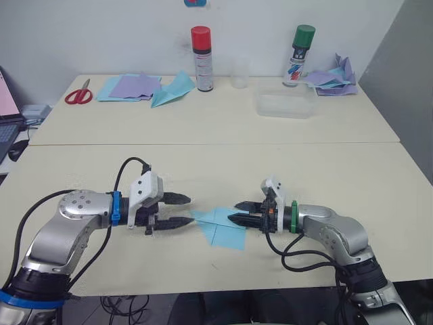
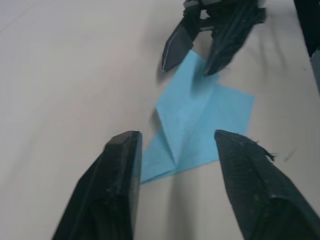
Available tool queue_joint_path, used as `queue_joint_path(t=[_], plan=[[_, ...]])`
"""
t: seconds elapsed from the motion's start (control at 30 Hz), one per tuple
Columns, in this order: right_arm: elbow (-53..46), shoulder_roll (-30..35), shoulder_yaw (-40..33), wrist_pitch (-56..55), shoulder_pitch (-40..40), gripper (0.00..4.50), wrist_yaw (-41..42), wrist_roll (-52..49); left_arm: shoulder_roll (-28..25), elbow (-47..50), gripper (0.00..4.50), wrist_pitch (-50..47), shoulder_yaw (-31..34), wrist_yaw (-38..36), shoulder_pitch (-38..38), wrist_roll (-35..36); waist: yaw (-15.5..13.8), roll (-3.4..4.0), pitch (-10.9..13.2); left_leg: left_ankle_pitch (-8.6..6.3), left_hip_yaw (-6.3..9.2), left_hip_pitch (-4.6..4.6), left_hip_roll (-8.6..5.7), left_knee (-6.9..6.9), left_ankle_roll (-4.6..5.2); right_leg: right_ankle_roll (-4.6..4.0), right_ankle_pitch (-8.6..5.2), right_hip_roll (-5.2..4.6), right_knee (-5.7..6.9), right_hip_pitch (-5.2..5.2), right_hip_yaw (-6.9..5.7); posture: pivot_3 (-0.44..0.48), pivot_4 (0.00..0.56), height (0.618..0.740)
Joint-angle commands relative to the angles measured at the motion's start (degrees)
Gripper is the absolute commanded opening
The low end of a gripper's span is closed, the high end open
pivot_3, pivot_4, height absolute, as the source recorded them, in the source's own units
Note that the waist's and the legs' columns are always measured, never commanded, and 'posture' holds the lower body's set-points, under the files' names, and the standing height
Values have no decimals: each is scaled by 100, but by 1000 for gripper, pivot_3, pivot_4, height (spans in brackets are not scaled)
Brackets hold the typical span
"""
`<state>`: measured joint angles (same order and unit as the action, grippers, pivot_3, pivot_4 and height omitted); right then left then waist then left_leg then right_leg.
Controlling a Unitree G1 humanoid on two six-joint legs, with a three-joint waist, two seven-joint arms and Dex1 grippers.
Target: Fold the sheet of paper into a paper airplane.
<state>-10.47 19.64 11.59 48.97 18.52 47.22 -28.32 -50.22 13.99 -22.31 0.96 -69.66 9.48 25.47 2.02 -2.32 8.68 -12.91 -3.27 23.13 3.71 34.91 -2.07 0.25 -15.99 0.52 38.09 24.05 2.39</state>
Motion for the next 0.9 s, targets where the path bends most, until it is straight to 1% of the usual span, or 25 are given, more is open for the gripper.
queue_joint_path(t=[0.03,0.1,0.13,0.17,0.4,0.53,0.67,0.73,0.8,0.83,0.9], plan=[[-183,38,132,-160,-13,1553,128,-47,-113,269,3772,-41,193,-22,-85,128,-3,0,0,0,1,0,0,1,0,0,0,1,0,0,-1,0,150,740],[-166,63,218,-247,-49,758,122,18,-130,329,4434,-58,210,9,-148,138,-4,0,0,0,2,0,-1,4,0,1,1,7,3,0,-2,0,150,740],[-157,69,243,-280,-59,329,119,28,-141,362,4500,-86,223,15,-184,146,-3,0,0,0,2,0,-1,5,0,1,1,8,3,0,-1,0,150,740],[-142,72,253,-311,-60,25,112,30,-146,388,4500,-106,232,20,-211,152,-4,0,0,0,1,-1,-1,6,0,2,1,9,5,-1,0,0,150,740],[-242,37,-40,-261,152,25,39,-225,-243,439,4500,-149,494,46,-446,272,-4,0,0,0,2,-1,-1,9,0,2,2,17,10,0,-1,0,150,740],[-310,45,-154,-389,379,25,53,-234,-238,422,4500,-156,700,151,-425,297,-5,0,0,0,2,-3,-1,13,0,2,3,17,17,0,-1,0,150,740],[-536,312,68,-1702,1000,25,327,492,-606,504,4500,-694,1400,131,-279,781,3,-12,50,0,-2,-6,-2,31,0,2,1,19,57,11,6,0,150,740],[-460,489,391,-2884,1131,25,455,1200,-832,562,4500,-907,1756,73,-374,949,2,-21,62,0,1,-11,-2,35,0,1,1,21,70,11,2,0,150,740],[-289,617,753,-4092,1031,25,526,1878,-953,672,4500,-1099,1982,101,-495,1074,-2,-23,60,0,3,-17,-2,35,0,-3,-2,24,69,7,-4,0,150,740],[-108,777,1070,-4979,930,25,489,2468,-962,755,4500,-1161,2060,148,-598,1106,-4,-23,61,0,2,-18,-2,34,0,-7,-5,24,70,6,-6,0,150,740],[375,1010,1551,-6289,753,25,283,3429,-910,944,4500,-1176,2112,225,-836,1090,-5,-23,61,0,1,-18,-2,33,0,-13,-9,23,76,7,-5,0,150,740]])
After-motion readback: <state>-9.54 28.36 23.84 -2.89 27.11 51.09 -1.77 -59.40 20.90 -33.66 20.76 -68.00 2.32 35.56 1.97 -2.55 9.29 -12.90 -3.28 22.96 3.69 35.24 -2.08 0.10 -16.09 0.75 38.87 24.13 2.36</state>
